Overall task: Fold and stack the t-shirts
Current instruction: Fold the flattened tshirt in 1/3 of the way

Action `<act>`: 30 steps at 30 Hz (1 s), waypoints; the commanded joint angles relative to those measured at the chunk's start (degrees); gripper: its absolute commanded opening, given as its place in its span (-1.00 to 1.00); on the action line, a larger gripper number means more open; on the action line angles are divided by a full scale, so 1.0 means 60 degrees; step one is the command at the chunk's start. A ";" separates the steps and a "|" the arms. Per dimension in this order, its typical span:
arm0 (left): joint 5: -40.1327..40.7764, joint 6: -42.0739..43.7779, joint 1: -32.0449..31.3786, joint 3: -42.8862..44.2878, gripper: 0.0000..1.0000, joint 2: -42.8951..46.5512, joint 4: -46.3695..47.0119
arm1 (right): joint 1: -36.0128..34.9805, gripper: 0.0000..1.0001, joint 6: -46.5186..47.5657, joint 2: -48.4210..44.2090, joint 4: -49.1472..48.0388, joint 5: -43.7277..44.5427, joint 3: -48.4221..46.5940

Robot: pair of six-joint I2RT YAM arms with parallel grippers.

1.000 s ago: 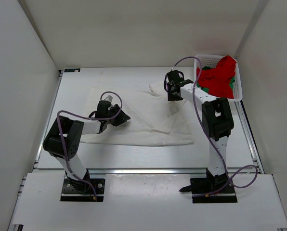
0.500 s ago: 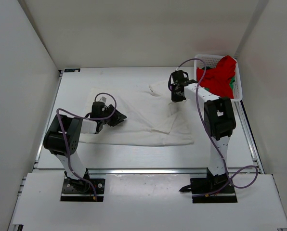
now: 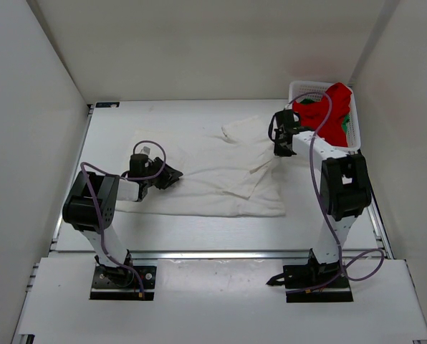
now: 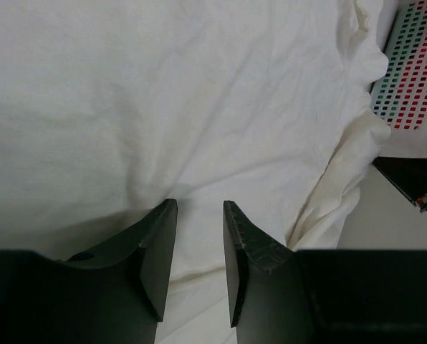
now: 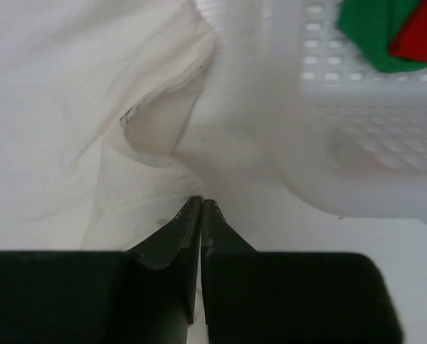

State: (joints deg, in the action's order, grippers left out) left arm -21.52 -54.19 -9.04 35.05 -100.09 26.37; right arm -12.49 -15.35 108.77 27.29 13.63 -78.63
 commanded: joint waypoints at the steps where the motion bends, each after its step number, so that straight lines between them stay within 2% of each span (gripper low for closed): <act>1: 0.0188 -0.0005 0.0305 -0.0261 -0.13 -0.0017 -0.0191 | 0.0133 -1.00 -0.0063 -0.0828 -0.0724 0.0892 0.0155; 5: 0.0276 -0.0005 0.0407 -0.0260 -0.12 0.0217 -0.0279 | 0.0090 -1.00 -0.0121 -0.1091 -0.0564 0.1433 0.0506; 13: 0.0218 -0.0079 0.0423 -0.0260 -0.11 0.0554 -0.0323 | 0.0734 -1.00 -0.0722 -0.1619 -0.0754 0.0995 0.1942; 15: 0.0144 -0.0094 0.0292 -0.0231 -0.10 0.0584 -0.0338 | 0.0749 -0.81 -0.0722 -0.1692 -0.0682 0.0820 0.1857; 18: 0.0362 0.0183 0.0057 -0.0114 -0.07 0.1065 -0.0746 | 0.0486 -0.33 -0.0605 -0.2057 -0.0667 0.0834 0.1505; 20: 0.0567 0.0447 -0.0119 -0.0055 -0.07 0.1578 -0.1214 | 0.0296 -0.17 -0.0532 -0.2307 -0.0447 0.1082 0.1270; 22: 0.0978 0.0725 -0.0527 -0.0114 -0.05 0.2265 -0.1463 | 0.0033 -0.13 -0.0590 -0.2731 -0.0344 0.0939 0.1254; 23: 0.1167 0.0799 -0.0660 -0.0099 -0.04 0.2602 -0.1683 | -0.0114 -0.15 -0.0692 -0.3052 -0.0402 0.0792 0.1414; 25: 0.1359 0.1048 -0.1361 -0.0070 -0.04 0.2925 -0.1918 | -0.0479 -0.31 -0.0707 -0.3477 -0.0854 -0.0069 0.2028; 26: 0.1519 0.1281 -0.1611 -0.0026 -0.04 0.3043 -0.2166 | -0.0873 -0.46 -0.0780 -0.3582 -0.0886 -0.0306 0.2466; 30: 0.1842 0.1576 -0.3411 -0.0128 -0.04 0.3133 -0.2360 | -0.2309 -0.80 -0.1438 -0.4416 -0.2317 -0.1739 0.4559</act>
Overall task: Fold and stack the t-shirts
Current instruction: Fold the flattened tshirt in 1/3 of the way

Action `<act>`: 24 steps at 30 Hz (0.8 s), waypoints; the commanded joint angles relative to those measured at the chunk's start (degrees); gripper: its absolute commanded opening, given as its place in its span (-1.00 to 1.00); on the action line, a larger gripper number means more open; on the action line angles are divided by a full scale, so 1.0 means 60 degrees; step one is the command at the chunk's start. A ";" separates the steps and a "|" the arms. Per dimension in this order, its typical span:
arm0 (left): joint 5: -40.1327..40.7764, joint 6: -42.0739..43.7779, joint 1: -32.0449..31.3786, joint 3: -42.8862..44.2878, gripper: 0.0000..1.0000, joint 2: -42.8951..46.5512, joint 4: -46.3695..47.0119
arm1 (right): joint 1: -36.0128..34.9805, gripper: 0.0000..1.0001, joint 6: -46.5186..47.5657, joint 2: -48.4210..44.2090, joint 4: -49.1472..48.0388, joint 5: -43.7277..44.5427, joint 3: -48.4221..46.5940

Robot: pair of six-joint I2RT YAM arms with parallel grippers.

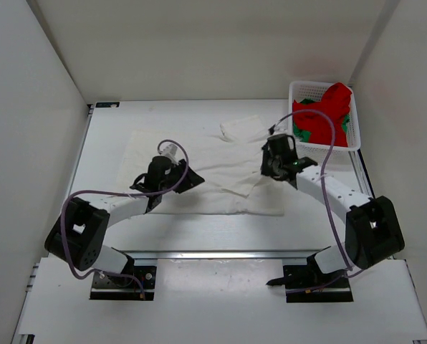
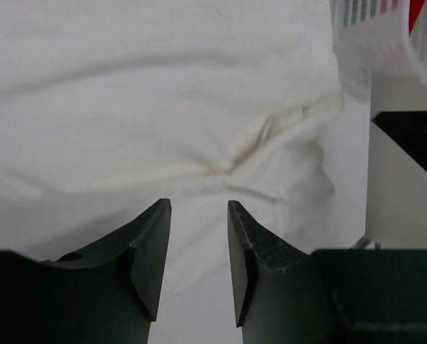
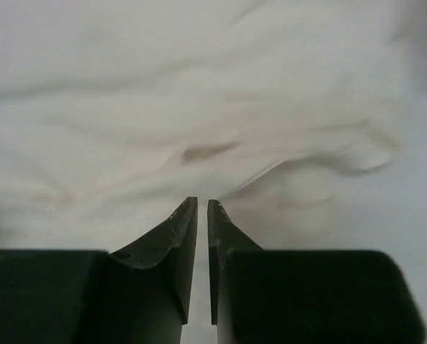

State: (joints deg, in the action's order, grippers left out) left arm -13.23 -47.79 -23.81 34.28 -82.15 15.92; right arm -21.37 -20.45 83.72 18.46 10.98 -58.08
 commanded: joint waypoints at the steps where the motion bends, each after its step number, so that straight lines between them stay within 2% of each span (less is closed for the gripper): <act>1: 0.0419 0.0393 -0.1287 -0.0073 -0.04 0.0026 -0.0458 | -0.0950 -0.81 -0.0736 -0.0417 -0.1227 -0.1724 0.1590; 2: 0.0404 0.0392 -0.1594 -0.0132 -0.04 -0.0135 -0.0283 | -0.1125 -0.79 -0.1086 -0.0462 -0.1579 -0.2221 0.1769; 6: 0.0331 0.0202 -0.2299 0.0159 -0.05 -0.0882 -0.0002 | -0.1638 -0.40 -0.1425 -0.0273 -0.1993 -0.2563 0.2268; 8: 0.0244 0.0216 -0.2607 0.0276 -0.06 -0.1160 0.0129 | -0.1727 -0.31 -0.1513 -0.0082 -0.2080 -0.2621 0.2195; 17: 0.0360 0.0333 -0.2389 0.0044 -0.07 -0.1660 0.0247 | -0.1610 -0.27 -0.1778 0.0298 -0.2198 -0.2900 0.2270; 24: 0.0228 0.0319 -0.2344 -0.0265 -0.06 -0.1426 0.0408 | -0.2005 -0.27 -0.1602 0.0490 -0.1334 -0.1874 0.1917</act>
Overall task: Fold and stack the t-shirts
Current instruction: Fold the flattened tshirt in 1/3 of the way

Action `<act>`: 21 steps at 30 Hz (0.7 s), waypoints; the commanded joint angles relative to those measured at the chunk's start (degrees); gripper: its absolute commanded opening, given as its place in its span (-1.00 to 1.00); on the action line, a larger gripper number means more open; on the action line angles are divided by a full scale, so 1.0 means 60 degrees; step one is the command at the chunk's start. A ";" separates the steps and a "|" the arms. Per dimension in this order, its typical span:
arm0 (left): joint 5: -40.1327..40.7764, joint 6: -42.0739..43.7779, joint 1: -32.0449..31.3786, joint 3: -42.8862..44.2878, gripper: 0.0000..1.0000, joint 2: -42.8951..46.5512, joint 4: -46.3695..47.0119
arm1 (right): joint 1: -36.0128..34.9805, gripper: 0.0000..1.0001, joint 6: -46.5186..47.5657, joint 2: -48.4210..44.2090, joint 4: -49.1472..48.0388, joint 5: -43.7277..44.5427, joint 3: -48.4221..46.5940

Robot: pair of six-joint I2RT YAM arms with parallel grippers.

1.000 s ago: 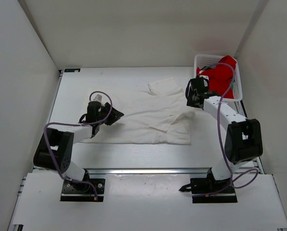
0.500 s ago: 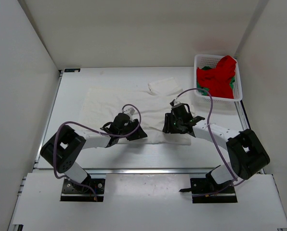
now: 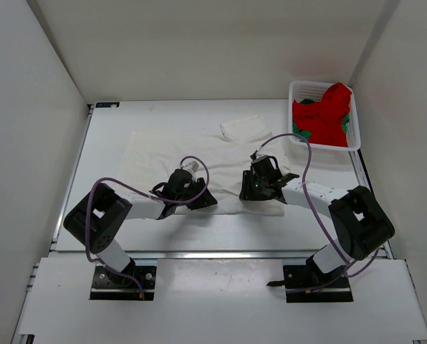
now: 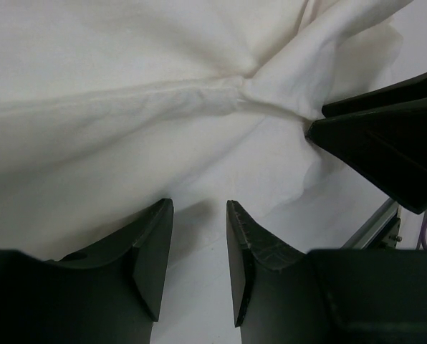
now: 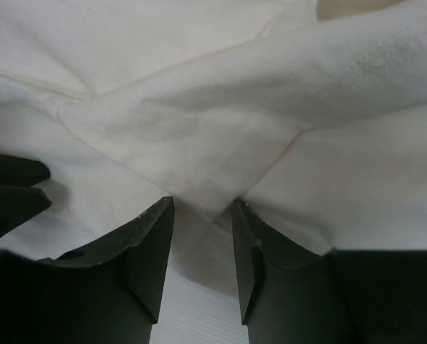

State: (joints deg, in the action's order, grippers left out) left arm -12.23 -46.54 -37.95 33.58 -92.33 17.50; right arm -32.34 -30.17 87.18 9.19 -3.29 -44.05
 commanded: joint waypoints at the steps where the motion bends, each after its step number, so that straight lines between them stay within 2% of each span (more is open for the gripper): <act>1: 0.0061 0.0096 0.0085 -0.0191 -0.06 0.0286 0.0174 | -0.0220 -0.26 0.0034 -0.0072 0.0211 0.0490 -0.0393; 4: 0.0017 0.0140 0.0041 -0.0265 -0.06 0.0287 0.0248 | -0.0279 -0.28 -0.0010 -0.0042 0.0226 0.0548 -0.0363; 7: -0.0144 0.0009 -0.0017 -0.0396 -0.07 0.0286 0.0364 | -0.0279 -0.64 -0.0054 0.0076 0.0139 0.0533 -0.0363; 12: -0.0115 0.0023 -0.0076 -0.0397 -0.07 0.0243 0.0394 | -0.0192 -0.95 0.0208 0.0074 0.0138 0.1001 -0.0873; 18: -0.0217 -0.0006 -0.0045 -0.0514 -0.07 0.0301 0.0453 | -0.0090 -1.00 0.1029 0.1113 0.0694 0.1501 -0.2878; 21: -0.0189 -0.0021 -0.0002 -0.0617 -0.07 0.0461 0.0423 | -0.0132 -1.00 0.1526 0.2181 0.0987 0.1778 -0.4050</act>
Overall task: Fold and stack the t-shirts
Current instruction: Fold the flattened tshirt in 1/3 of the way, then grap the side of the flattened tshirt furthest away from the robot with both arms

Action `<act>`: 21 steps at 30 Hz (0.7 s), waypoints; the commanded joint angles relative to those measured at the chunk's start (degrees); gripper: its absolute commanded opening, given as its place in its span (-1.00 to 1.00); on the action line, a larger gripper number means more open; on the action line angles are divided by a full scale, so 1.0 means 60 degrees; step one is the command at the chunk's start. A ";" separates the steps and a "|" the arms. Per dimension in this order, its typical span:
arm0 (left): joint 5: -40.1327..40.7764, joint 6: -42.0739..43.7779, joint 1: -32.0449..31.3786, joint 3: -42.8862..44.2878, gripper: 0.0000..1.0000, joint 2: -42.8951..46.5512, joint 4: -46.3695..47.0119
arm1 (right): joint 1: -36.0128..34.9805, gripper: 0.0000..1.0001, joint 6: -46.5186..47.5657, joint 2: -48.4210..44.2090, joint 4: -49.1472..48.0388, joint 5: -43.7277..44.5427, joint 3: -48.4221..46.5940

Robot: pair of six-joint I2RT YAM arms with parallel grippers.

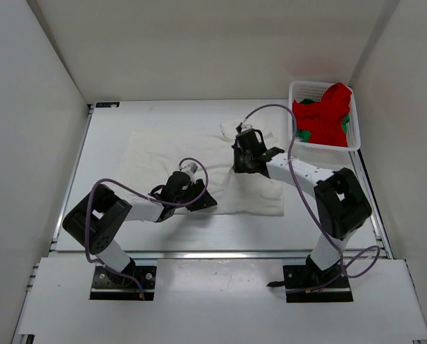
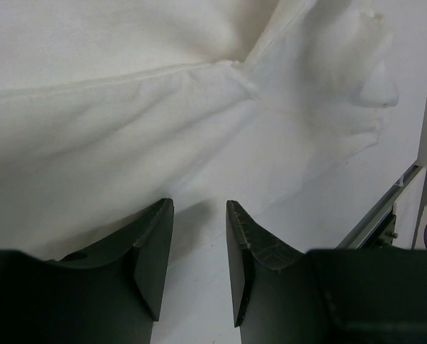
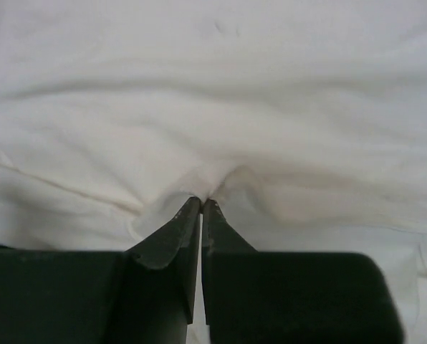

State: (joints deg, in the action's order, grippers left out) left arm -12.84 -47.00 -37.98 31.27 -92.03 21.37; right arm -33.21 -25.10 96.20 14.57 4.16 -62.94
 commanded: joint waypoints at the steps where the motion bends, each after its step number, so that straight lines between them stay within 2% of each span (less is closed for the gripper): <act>1: -0.0144 0.0041 -0.0028 -0.0289 -0.06 0.0426 -0.0236 | -0.0002 -1.00 0.0886 0.0825 0.0150 0.0595 -0.1327; 3: -0.0130 0.0041 0.0030 -0.0275 -0.07 0.0586 -0.0323 | -0.0031 -0.94 0.0946 0.1454 0.0355 0.0566 -0.1972; 5: -0.0101 0.0055 -0.0028 -0.0275 -0.06 0.0776 -0.0498 | -0.0337 -0.57 0.1194 0.1690 0.0487 0.0726 -0.2385; 7: -0.0101 0.0114 -0.0028 -0.0333 -0.07 0.0923 -0.0601 | -0.0470 -0.36 0.1268 0.1676 0.0604 0.0975 -0.2431; 9: -0.0086 0.0201 -0.0043 -0.0261 -0.07 0.1142 -0.0689 | -0.0558 -0.29 0.1284 0.1341 0.0721 0.1384 -0.2241; 11: -0.0013 0.0304 0.0045 -0.0187 -0.05 0.1246 -0.0952 | -0.0530 -0.29 0.1080 0.0814 0.0736 0.1489 -0.1527; 13: -0.0028 0.0466 0.0220 0.0047 -0.04 0.1378 -0.1230 | -0.0456 -0.31 0.0772 -0.0397 0.0270 0.1286 -0.0413; 15: 0.0045 0.0670 0.0425 0.0208 -0.05 0.1407 -0.1552 | -0.0209 -0.53 0.0217 -0.1441 -0.0329 0.0761 0.1413; 18: -0.0013 0.0977 0.0923 0.0428 -0.05 0.1290 -0.2036 | 0.0129 -0.69 -0.0443 -0.2585 -0.0714 0.0405 0.3319; 21: -0.0509 0.0702 0.1611 -0.0169 -0.07 0.1173 -0.1848 | 0.0772 -0.81 -0.0912 -0.3332 -0.0846 -0.0019 0.4655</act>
State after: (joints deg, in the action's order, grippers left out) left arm -13.52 -43.33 -31.31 31.73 -85.84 11.94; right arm -31.07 -25.80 78.46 12.67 6.50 -40.29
